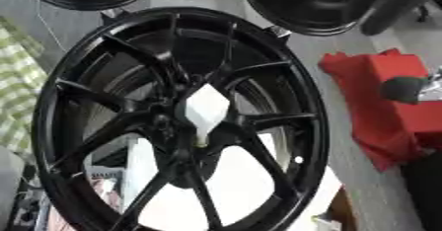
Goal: Pull the pin out of the wheel hub.
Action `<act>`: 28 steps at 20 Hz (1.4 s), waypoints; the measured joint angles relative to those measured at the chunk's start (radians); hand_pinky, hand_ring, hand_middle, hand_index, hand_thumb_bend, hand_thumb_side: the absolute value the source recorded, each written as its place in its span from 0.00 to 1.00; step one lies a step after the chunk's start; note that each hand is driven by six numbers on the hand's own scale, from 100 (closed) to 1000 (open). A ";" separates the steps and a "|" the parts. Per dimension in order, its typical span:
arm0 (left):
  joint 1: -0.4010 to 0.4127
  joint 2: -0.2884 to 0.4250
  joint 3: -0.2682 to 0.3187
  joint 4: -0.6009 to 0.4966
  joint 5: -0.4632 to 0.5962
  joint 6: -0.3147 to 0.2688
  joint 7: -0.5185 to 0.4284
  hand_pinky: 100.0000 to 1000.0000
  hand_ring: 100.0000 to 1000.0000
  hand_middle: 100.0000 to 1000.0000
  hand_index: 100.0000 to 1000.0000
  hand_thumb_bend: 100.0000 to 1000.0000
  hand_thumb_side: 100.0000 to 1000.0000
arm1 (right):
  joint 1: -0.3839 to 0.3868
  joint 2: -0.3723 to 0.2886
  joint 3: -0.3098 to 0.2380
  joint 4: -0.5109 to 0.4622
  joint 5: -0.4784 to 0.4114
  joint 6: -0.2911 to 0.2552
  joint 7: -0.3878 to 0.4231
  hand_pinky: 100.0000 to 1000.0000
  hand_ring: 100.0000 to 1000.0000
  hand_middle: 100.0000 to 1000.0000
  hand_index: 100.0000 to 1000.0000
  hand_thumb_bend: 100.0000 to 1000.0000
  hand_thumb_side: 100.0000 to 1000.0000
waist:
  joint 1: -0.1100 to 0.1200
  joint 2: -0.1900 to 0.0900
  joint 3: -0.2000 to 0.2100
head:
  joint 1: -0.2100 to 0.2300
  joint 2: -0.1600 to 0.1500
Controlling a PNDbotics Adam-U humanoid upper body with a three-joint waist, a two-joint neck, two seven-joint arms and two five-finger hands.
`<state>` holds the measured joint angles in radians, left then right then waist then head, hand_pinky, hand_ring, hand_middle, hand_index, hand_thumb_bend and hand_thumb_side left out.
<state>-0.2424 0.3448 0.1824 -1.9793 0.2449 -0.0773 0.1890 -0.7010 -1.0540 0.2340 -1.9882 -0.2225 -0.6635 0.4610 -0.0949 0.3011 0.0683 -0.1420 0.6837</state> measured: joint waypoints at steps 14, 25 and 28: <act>0.034 -0.001 0.013 0.000 -0.009 0.018 0.019 0.75 0.54 0.50 0.68 0.00 0.64 | -0.192 0.258 0.091 0.000 -0.128 0.169 0.220 0.88 0.82 0.69 0.74 0.27 0.06 | -0.001 -0.027 -0.021 | -0.010 0.019; 0.072 -0.003 0.027 0.000 -0.018 0.032 0.034 0.75 0.54 0.50 0.68 0.00 0.64 | -0.205 0.447 0.106 0.081 -0.087 0.230 0.280 0.87 0.83 0.71 0.75 0.30 0.05 | 0.000 -0.062 -0.047 | 0.018 0.023; 0.084 -0.006 0.032 0.000 -0.025 0.037 0.040 0.75 0.54 0.50 0.68 0.00 0.65 | -0.205 0.479 0.109 0.076 -0.028 0.233 0.283 0.87 0.83 0.73 0.76 0.33 0.05 | -0.004 -0.076 -0.058 | 0.036 0.046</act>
<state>-0.1585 0.3393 0.2149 -1.9793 0.2197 -0.0407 0.2287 -0.9063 -0.5753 0.3431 -1.9125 -0.2504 -0.4310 0.7442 -0.0986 0.2251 0.0098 -0.1065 0.7296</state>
